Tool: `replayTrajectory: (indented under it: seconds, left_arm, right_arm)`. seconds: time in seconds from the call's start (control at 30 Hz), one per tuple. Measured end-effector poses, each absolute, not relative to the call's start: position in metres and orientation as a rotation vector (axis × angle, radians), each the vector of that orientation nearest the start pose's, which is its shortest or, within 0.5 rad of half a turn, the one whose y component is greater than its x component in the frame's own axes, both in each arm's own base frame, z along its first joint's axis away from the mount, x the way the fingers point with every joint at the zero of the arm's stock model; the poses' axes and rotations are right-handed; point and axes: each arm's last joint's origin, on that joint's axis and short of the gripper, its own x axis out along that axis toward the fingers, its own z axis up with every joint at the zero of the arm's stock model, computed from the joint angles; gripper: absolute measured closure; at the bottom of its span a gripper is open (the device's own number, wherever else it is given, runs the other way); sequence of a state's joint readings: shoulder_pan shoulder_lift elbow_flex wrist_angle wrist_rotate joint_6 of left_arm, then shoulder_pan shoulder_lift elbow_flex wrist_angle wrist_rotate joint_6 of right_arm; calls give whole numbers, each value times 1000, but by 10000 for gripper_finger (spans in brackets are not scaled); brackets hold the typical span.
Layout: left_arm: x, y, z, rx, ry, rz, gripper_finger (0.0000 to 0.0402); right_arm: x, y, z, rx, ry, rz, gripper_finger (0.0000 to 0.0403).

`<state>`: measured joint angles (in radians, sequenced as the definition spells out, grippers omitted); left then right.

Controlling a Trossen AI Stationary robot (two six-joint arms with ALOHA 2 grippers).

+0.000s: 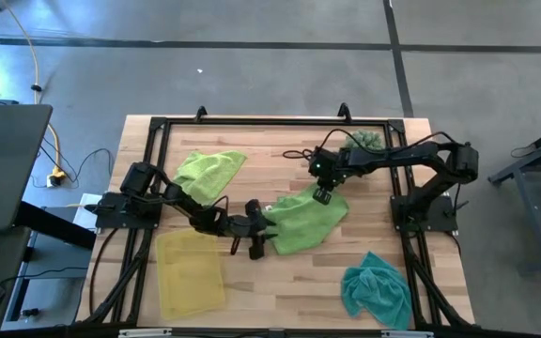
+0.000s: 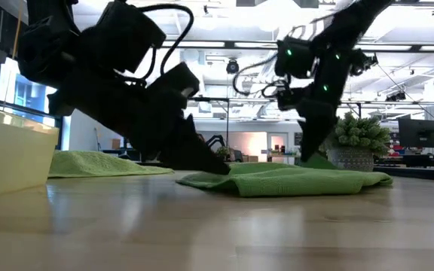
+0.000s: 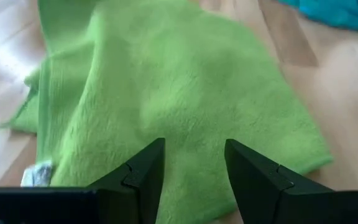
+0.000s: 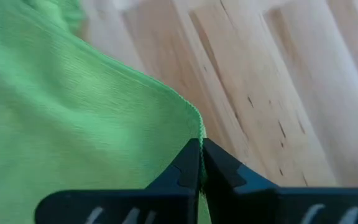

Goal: Roll microfiber towels into tight, uniform cylinder then place into a basket
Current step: Fold the green microfiber towel

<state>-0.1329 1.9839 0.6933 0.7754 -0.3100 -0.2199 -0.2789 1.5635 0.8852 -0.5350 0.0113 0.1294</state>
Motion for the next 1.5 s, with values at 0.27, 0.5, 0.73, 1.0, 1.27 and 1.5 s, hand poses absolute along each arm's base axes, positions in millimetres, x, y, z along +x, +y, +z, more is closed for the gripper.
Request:
replayTrajectory:
  seconds: [0.27,0.5,0.73,1.0,1.27,1.5]
  left_arm:
    - [349,-35,96,-78,378,282,245]
    - [380,-35,132,30,244,417,245]
    - [400,-32,160,142,183,501,245]
    - [403,-22,158,83,237,515,245]
    - [393,-32,131,-80,481,434,245]
    - [381,-55,117,-215,633,410,245]
  right_arm:
    - [291,-51,221,143,1232,-220,402]
    - [297,-15,261,-57,1281,-148,403]
    - [296,24,294,-288,1269,-59,403]
    - [290,63,324,-485,1197,34,403]
    - [281,73,343,-548,1192,-47,403]
    - [279,67,344,-526,1217,-93,403]
